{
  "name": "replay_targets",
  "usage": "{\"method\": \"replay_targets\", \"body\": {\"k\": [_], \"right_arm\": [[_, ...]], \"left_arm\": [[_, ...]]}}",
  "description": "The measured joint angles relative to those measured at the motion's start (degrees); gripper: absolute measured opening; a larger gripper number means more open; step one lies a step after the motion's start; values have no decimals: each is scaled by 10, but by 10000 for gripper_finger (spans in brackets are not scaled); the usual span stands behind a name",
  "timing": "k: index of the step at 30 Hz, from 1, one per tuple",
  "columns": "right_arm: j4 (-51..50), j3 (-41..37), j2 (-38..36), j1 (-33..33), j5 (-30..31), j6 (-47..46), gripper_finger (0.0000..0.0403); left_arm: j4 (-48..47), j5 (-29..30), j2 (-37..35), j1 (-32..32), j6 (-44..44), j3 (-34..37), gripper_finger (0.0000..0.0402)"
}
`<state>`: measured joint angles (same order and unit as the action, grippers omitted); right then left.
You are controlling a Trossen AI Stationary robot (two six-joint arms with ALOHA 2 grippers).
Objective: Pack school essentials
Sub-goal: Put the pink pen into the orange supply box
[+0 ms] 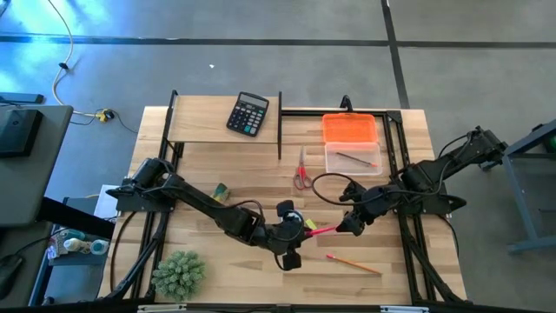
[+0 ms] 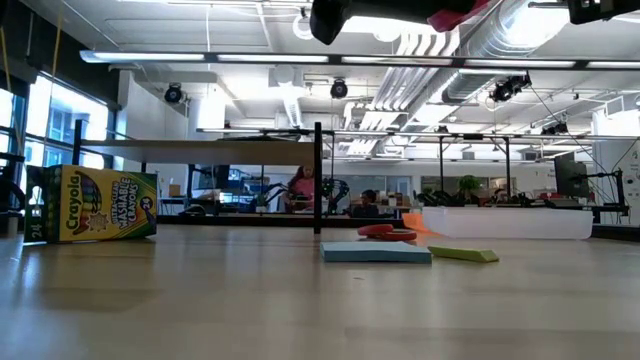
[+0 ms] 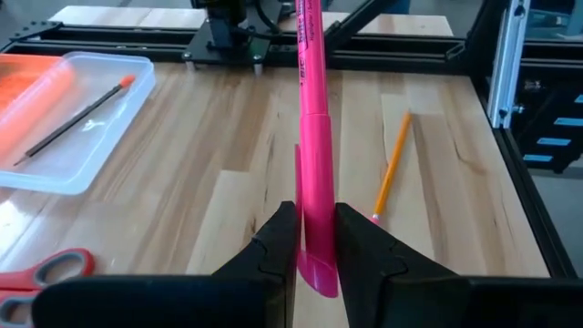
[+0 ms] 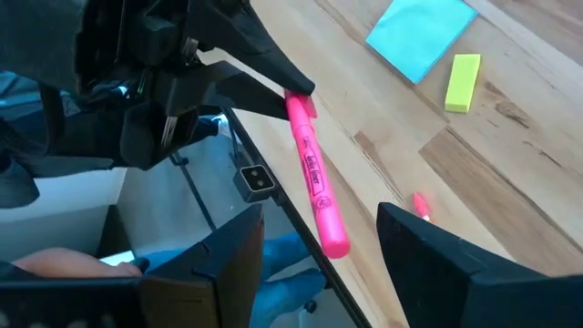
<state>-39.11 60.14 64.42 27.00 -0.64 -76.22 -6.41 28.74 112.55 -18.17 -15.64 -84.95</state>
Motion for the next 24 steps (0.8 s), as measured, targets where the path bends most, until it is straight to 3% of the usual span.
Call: {"method": "replay_targets", "body": {"k": [5, 15, 24], "right_arm": [[0, 0, 0, 0, 0, -9, 189], [0, 0, 0, 0, 10, -20, 98], [0, 0, 0, 0, 11, -24, 50]], "left_arm": [[3, 6, 0, 0, 4, 0, 45], [3, 5, 0, 2, 4, 0, 45], [3, 14, 0, 3, 13, 0, 45]]}}
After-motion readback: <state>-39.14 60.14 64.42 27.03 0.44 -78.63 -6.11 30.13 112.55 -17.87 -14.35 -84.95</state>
